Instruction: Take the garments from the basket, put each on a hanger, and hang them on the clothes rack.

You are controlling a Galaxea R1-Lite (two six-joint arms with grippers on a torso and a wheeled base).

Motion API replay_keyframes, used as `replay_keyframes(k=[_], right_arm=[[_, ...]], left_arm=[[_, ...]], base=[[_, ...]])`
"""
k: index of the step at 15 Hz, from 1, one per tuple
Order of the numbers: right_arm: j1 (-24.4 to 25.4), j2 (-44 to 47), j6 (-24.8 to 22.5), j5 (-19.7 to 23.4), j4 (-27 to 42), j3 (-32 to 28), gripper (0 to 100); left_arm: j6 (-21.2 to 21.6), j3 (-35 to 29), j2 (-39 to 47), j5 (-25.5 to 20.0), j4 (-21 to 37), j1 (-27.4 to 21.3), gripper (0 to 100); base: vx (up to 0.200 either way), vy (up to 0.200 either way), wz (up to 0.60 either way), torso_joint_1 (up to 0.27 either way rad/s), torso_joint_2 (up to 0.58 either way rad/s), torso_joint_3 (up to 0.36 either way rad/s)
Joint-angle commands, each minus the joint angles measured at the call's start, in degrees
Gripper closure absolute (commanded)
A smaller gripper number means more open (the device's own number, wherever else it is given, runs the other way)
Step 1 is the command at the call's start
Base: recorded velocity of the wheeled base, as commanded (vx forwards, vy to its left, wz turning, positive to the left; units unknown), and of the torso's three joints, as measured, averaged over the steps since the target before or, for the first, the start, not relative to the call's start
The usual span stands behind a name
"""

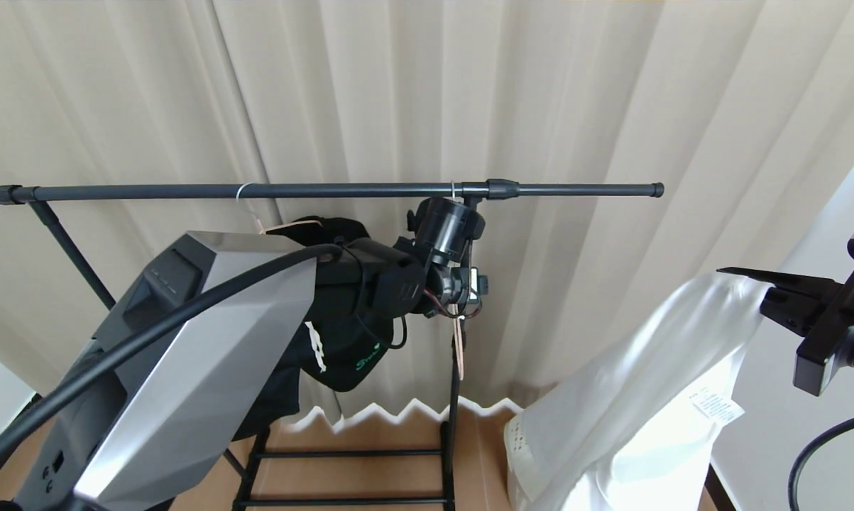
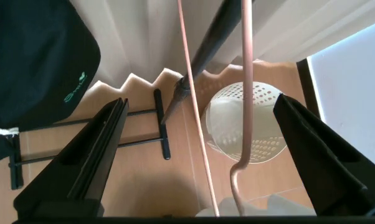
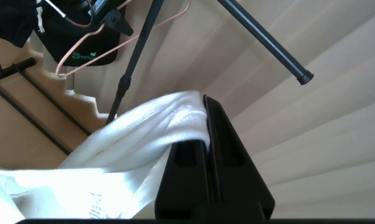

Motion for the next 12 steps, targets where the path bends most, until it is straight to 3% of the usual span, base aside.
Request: replay_keyframes(k=[1, 5, 11, 12], right_arm=[[0.0, 0.1, 0.0, 0.0, 0.0, 0.0, 100], [0.0, 0.4, 0.0, 0.0, 0.0, -0.1, 100], [0.0, 0.6, 0.0, 0.0, 0.0, 0.0, 100], [0.0, 0.6, -0.1, 0.0, 0.0, 0.0, 100]], left_arm=[[0.9, -0.8, 1.7, 0.0, 0.1, 0.1, 0], [3.8, -0.8, 2.7, 0.2, -0.2, 0.2, 0], [4.1, -0.8, 4.3, 2.0, -0.4, 1.1, 0], [4.1, -0.8, 4.2, 2.2, -0.4, 1.4, 100]], base=[[0.0, 0.0, 0.0, 0.0, 0.0, 0.0], [0.0, 0.0, 0.0, 0.0, 0.0, 0.0], [0.0, 0.0, 0.0, 0.0, 0.0, 0.0], [0.0, 0.0, 0.0, 0.0, 0.0, 0.0]])
